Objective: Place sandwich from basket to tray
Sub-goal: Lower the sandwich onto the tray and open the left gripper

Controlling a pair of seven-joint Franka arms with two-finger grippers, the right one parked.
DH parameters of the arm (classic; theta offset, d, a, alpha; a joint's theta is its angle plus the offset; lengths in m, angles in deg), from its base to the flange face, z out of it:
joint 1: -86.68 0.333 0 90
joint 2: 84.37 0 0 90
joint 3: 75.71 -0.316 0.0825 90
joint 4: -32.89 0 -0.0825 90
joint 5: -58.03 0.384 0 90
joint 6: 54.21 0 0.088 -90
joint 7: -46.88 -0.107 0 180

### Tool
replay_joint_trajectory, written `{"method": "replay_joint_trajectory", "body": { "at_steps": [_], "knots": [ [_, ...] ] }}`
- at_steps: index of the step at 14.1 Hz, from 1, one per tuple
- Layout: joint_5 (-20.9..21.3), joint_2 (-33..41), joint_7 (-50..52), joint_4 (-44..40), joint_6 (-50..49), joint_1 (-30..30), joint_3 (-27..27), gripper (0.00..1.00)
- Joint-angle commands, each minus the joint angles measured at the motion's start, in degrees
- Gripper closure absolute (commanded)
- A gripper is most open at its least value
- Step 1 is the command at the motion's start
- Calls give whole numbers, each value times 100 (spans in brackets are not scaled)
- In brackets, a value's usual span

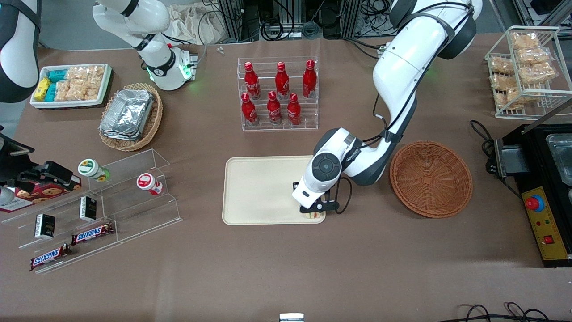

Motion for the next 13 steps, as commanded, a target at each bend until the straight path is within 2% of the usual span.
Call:
{"method": "replay_joint_trajectory", "body": {
  "at_steps": [1,5,8,11,13],
  "knots": [
    [145,-63,157,-185,11,-62,-38,0],
    [58,357,175,-220,-374,86,-30,0],
    [40,867,88,-316,-1130,543,5,0],
    [22,1316,35,-281,-1290,640,-30,0],
    [22,1649,-44,-89,-1491,1017,-12,0]
  ]
}}
